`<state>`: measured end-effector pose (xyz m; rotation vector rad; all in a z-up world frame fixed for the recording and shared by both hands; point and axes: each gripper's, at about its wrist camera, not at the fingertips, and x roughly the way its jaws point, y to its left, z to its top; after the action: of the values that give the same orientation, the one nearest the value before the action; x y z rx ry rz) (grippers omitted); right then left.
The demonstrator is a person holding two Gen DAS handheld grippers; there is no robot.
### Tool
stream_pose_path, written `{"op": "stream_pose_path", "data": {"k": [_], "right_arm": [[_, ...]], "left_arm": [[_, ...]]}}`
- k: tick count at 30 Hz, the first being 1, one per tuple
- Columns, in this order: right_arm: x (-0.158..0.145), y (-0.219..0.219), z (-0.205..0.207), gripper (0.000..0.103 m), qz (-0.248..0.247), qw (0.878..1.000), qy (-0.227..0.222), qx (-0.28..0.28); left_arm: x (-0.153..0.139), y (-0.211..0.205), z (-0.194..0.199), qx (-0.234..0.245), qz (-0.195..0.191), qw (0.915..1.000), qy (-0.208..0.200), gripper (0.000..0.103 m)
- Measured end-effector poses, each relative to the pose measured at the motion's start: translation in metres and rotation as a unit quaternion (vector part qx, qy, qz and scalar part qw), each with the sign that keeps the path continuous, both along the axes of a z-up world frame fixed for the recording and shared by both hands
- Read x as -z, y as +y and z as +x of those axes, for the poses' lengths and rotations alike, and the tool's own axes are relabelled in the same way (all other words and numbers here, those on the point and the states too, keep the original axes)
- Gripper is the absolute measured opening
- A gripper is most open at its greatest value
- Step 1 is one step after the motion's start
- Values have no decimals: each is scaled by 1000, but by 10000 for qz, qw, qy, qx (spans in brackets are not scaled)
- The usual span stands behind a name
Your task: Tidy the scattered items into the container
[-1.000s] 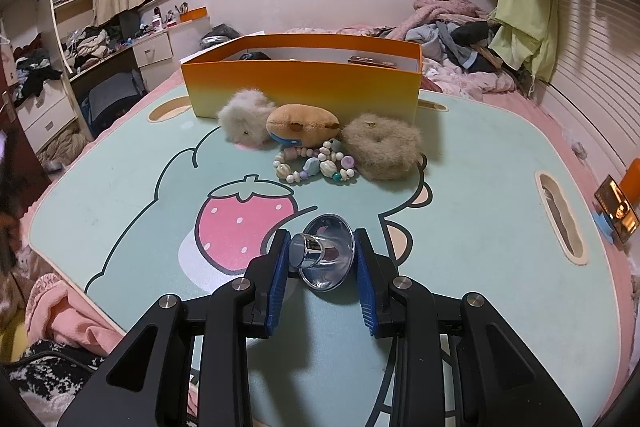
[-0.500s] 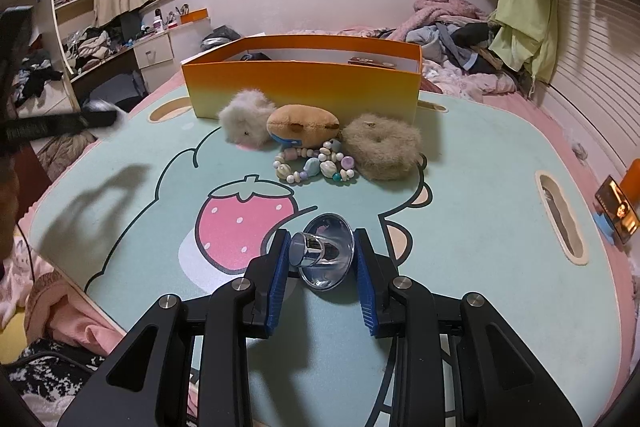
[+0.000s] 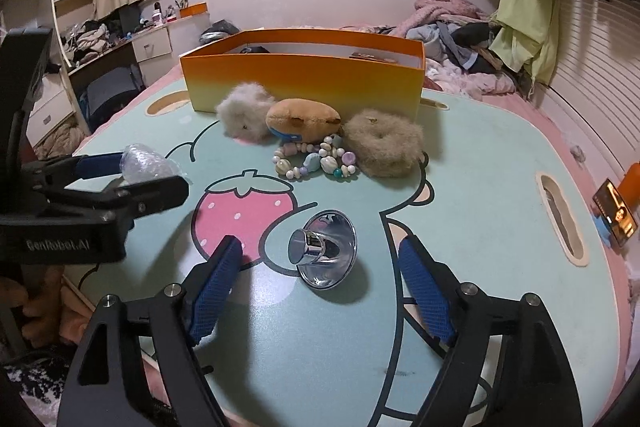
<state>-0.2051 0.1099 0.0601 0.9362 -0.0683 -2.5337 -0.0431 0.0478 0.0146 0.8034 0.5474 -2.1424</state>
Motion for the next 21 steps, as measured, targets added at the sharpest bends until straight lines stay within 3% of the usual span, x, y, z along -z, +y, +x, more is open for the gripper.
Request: {"op": "stream_pose_path", "data": {"k": [4, 6, 8, 9, 10, 11, 12, 13, 21], "right_arm": [[1, 1, -1, 80, 62, 9999, 0, 115], [1, 0, -3, 80, 76, 9999, 7, 146], [1, 1, -4, 80, 79, 9998, 5, 176], [1, 1, -5, 77, 74, 9998, 7, 172], [0, 1, -4, 54, 57, 9999, 66, 148], [-2, 1, -3, 32, 65, 9998, 110, 154], [-2, 0, -3, 32, 88, 9998, 123, 163], [-3, -1, -2, 32, 100, 9997, 145, 159], [-8, 5, -3, 32, -82, 9997, 192, 112]], "left_arm": [[3, 5, -6, 17, -206, 9994, -279, 96], [2, 6, -4, 40, -203, 9995, -232, 96], [0, 6, -1, 72, -198, 9998, -64, 85], [-1, 7, 2, 71, -218, 9997, 20, 68], [-2, 7, 4, 32, -245, 9997, 43, 53], [-2, 7, 4, 28, -254, 9997, 62, 48], [-3, 7, 4, 814, -252, 9964, 34, 41], [-3, 7, 5, 831, -246, 9962, 71, 34], [-15, -1, 9, 1012, -11, 9941, 387, 32]]}}
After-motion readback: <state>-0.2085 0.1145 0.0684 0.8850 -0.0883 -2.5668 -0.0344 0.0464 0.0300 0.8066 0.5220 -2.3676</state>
